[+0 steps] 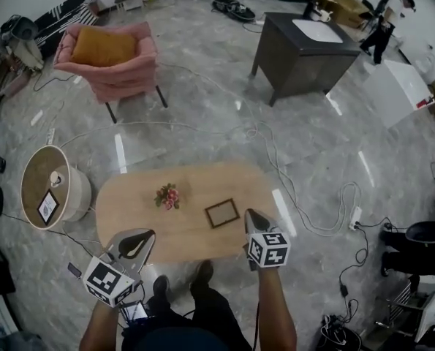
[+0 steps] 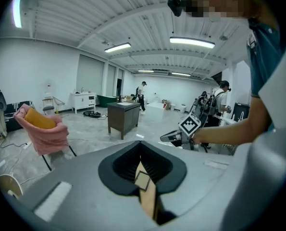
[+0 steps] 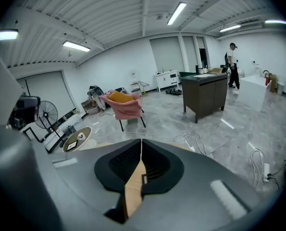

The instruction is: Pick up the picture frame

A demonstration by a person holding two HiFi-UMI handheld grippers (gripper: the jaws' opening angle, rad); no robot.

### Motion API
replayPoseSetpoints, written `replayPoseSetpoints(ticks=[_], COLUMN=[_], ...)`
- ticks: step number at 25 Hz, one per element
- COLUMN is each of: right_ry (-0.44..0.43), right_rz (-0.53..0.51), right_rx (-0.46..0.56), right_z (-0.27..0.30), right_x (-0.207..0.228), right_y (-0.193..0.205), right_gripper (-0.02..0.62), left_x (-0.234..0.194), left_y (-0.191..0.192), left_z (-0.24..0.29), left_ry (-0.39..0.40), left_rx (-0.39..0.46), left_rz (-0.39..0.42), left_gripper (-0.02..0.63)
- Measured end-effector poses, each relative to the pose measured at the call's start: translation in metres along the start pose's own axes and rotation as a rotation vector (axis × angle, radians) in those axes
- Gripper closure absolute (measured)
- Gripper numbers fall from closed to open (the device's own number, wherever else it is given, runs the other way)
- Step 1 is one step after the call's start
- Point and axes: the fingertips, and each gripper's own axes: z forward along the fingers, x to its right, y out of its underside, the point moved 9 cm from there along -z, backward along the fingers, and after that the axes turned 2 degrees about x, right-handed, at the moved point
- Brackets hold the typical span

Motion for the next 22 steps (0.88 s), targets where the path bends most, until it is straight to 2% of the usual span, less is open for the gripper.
replayPoseSetpoints(ticks=[14,22], right_ry=[-0.037,-0.003], right_rz=[0.018,0.02], right_rx=[-0.273,-0.441], right_z=[0.147,0.21], right_x=[0.068,0.107], right_y=[0.103,0.166], right_gripper=[0.568,0.53], left_x=[-0.014,-0.024], left_y=[0.057,0.092], left_z=[0.018,0.022], left_ry=[-0.068,-0.095], left_rx=[-0.11,-0.165], left_rz=[-0.087,-0.134], left_gripper=[0.609,0.609])
